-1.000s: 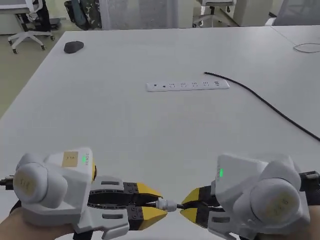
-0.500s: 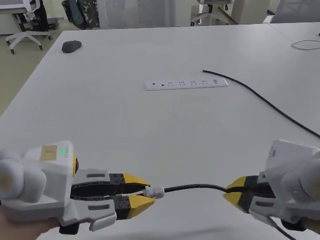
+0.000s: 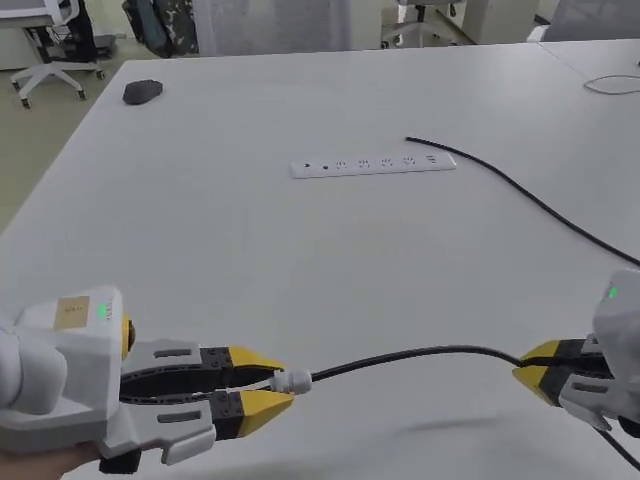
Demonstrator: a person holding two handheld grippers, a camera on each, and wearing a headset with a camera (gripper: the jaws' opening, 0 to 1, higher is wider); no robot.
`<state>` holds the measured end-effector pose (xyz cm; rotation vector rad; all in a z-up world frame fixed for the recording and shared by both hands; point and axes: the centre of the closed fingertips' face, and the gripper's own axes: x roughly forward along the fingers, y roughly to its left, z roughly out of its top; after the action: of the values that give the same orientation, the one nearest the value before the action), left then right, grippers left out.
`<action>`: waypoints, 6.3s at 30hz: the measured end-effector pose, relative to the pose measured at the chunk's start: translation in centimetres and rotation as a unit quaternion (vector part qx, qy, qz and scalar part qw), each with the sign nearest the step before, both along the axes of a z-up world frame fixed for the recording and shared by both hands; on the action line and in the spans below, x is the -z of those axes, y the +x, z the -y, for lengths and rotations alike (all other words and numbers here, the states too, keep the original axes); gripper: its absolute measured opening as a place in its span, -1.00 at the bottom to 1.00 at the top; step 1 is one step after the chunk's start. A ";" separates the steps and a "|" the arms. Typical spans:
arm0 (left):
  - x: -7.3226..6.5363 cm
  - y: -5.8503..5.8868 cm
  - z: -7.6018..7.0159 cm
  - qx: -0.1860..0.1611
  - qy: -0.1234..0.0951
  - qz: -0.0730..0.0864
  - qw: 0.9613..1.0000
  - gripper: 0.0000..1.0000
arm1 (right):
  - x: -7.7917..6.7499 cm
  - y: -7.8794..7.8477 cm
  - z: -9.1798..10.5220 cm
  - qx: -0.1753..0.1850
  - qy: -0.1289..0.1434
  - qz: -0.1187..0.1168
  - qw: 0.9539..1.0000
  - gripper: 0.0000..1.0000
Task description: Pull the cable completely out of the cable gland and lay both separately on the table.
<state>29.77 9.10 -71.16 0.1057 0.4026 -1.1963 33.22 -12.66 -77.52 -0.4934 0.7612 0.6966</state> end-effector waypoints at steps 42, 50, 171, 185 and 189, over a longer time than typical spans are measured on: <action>-0.1 -1.5 -1.2 -0.024 -0.007 0.006 1.000 -0.70 | -4.0 -5.0 -22.5 -0.377 0.029 0.076 0.922 -1.00; -0.5 -1.5 -2.7 -0.040 -0.010 0.023 0.999 -0.70 | -3.9 -4.2 -21.2 -0.369 0.007 0.087 0.925 -1.00; 2.6 -2.4 -17.8 -0.379 -0.090 0.047 0.920 0.99 | -1.4 3.0 -31.1 -0.134 0.232 -0.016 0.963 0.99; -0.7 -1.2 -12.8 -0.310 -0.065 0.050 0.947 0.99 | -6.8 1.7 -16.8 -0.042 0.198 0.024 0.979 0.99; -1.2 -0.9 -11.5 -0.293 -0.047 0.054 0.954 0.99 | -6.1 0.3 -11.8 -0.029 0.177 0.020 0.984 0.99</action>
<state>28.88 20.60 -69.93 -0.0332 0.2530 -0.6180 33.49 -0.90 -71.42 -0.2047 0.5704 0.8539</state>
